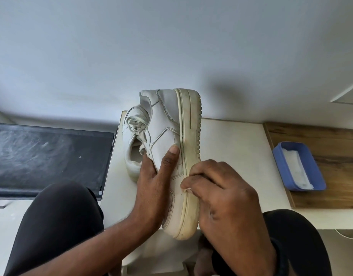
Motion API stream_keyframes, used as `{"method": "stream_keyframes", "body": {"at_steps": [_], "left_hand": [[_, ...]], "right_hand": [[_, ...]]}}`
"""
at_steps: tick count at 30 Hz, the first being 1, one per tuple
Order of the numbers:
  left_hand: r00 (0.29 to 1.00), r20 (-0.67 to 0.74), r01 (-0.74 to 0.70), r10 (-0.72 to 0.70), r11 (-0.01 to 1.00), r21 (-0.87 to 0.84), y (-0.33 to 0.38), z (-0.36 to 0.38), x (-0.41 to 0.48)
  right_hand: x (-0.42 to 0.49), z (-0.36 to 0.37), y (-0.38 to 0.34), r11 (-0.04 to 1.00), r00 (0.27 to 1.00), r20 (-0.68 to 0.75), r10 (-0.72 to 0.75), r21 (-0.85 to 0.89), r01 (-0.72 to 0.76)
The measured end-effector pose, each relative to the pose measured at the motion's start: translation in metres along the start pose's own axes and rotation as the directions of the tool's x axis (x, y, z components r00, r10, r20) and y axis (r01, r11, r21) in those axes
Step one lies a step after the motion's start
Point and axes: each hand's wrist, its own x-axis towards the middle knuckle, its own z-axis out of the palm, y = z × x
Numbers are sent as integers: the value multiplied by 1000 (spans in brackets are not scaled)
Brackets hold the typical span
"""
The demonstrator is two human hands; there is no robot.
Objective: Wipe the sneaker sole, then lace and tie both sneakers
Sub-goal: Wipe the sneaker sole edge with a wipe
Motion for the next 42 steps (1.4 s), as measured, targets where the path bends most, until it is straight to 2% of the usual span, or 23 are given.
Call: {"method": "stream_keyframes", "body": {"at_steps": [5,9,13,16,20,24,28,33,38,42], "left_hand": [[998,16,57,-56,997,-54,2,-1,6],[993,11,120,-120,986,-111,2,-1,4],[991,5,134,-135,986,-101,6,0,6],[988,14,153,-152,984,-97,6,0,6],[989,14,150,-150,986,-66,2,-1,5],[988,9,154,-154,987,-50,1,-2,3],[991,5,137,-137,990,-16,2,-1,4],[991,7,131,-131,991,-3,-1,-2,3],[989,6,149,-149,989,-4,-2,-2,5],[991,-4,133,-133,991,9,-4,-3,4]], "right_hand": [[5,-7,13,998,998,-19,55,14,-55],[1,-3,6,1000,1000,8,21,18,-22],[-1,1,6,999,999,46,11,43,-13],[1,-3,12,997,999,15,43,63,-43],[4,-6,11,996,997,-15,77,40,-76],[-2,-1,0,998,999,38,-4,70,1],[5,-4,17,994,996,-20,85,69,-83],[-1,-2,2,998,1000,14,25,64,-26],[8,-8,20,992,993,-49,108,74,-105],[-1,-6,3,997,999,6,40,69,-41]]}}
